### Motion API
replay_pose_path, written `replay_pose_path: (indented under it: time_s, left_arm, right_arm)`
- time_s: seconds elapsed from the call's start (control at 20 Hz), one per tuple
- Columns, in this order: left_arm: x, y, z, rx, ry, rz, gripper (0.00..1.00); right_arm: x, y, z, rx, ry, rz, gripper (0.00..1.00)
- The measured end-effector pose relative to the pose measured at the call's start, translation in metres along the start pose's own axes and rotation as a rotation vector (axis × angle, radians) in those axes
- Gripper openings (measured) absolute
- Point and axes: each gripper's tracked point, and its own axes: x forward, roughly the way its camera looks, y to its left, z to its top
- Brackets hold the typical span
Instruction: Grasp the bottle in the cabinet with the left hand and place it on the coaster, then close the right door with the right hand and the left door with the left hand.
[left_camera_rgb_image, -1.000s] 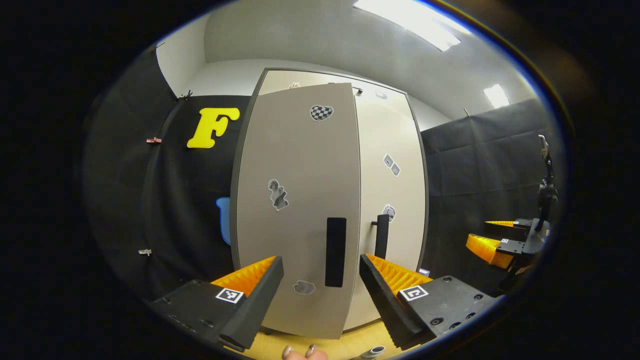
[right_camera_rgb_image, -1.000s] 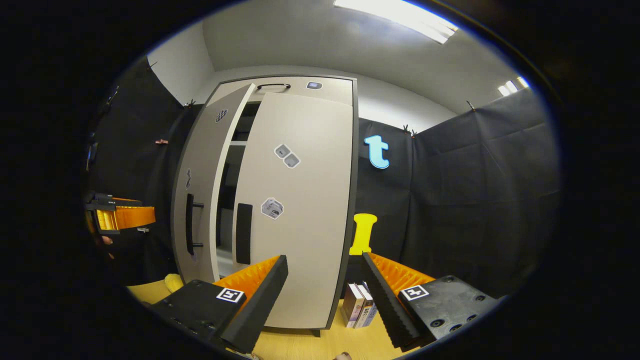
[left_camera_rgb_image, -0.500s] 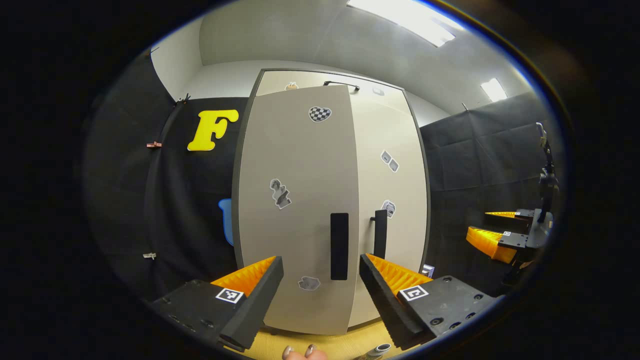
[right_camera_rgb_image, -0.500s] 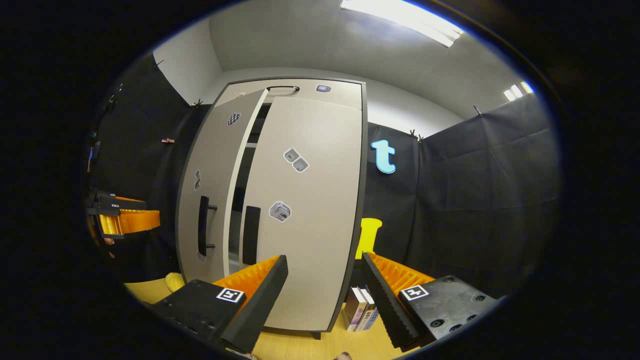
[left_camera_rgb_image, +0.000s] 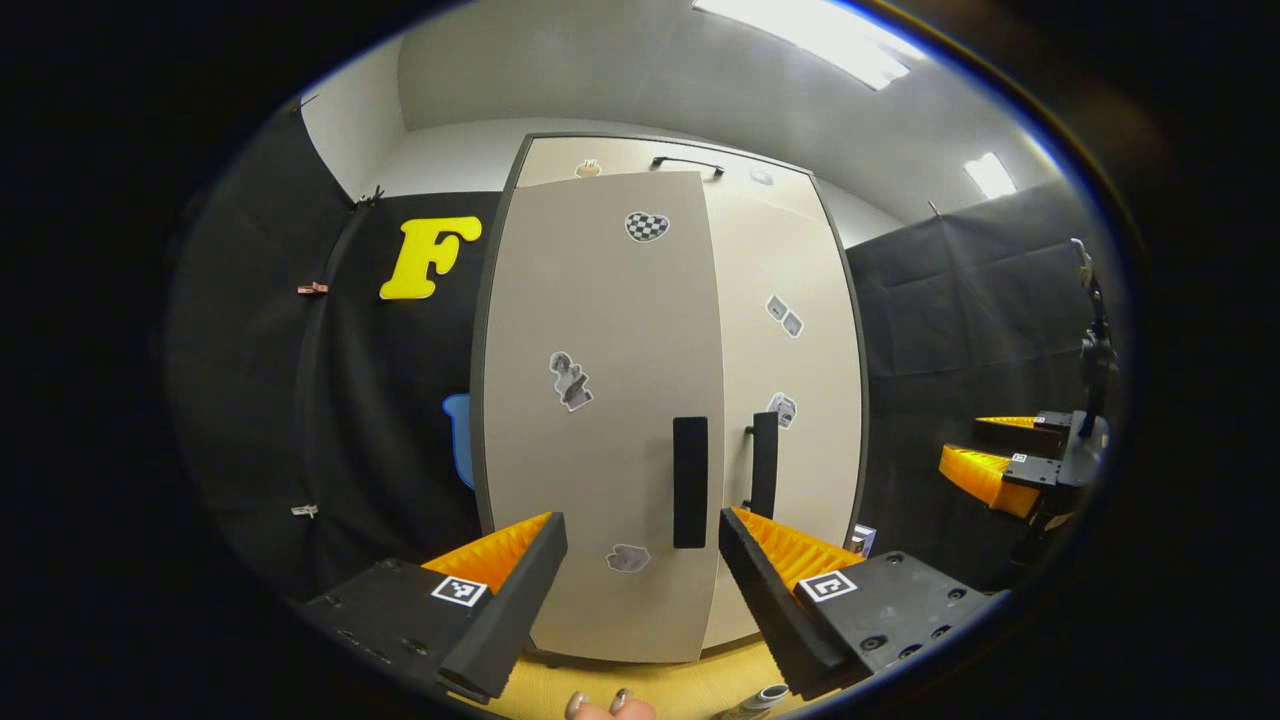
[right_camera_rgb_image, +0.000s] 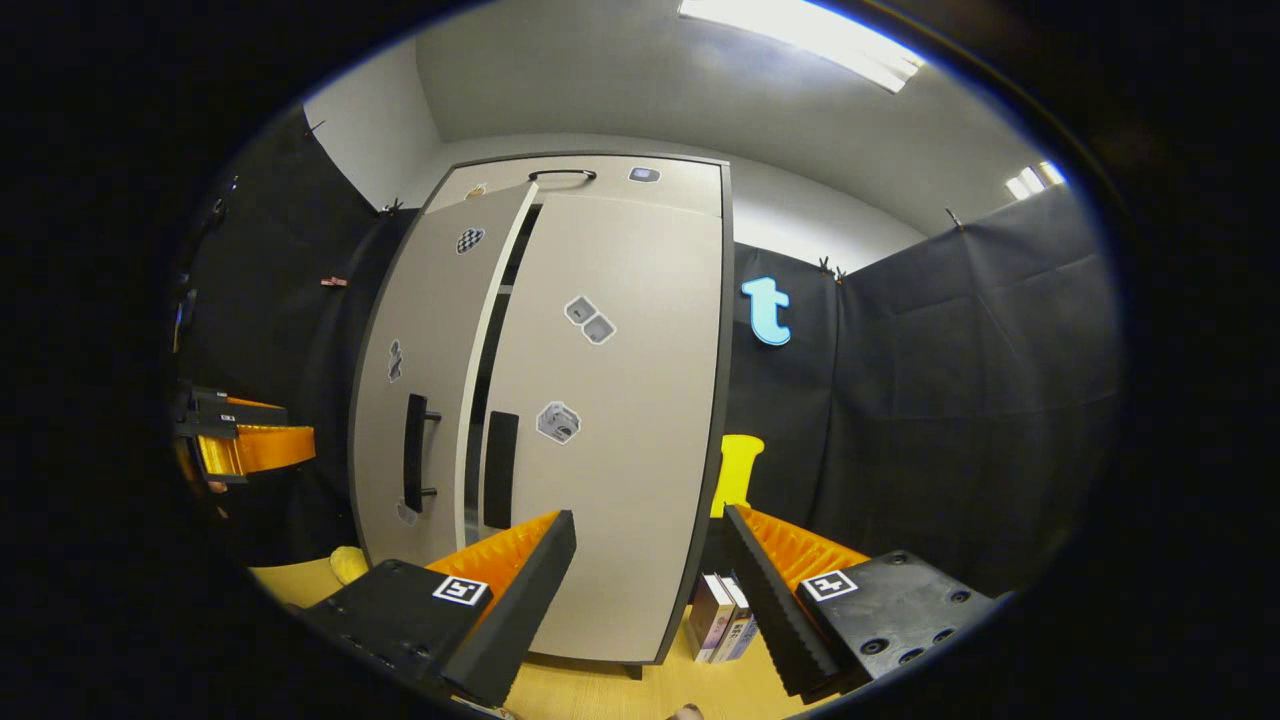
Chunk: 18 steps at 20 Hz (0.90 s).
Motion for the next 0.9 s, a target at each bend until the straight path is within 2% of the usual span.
replay_pose_path:
  time_s: [0.4,0.9]
  left_arm:
    - [0.0012,-0.0057,-0.0018,0.047,-0.006,0.0,0.97]
    - [0.0029,-0.0041,-0.007,0.039,0.002,0.003,0.97]
  right_arm:
    - [0.001,-0.0003,-0.0001,-0.006,-0.003,0.003,0.97]
    - [0.0025,0.0003,-0.0023,-0.009,-0.001,0.005,0.97]
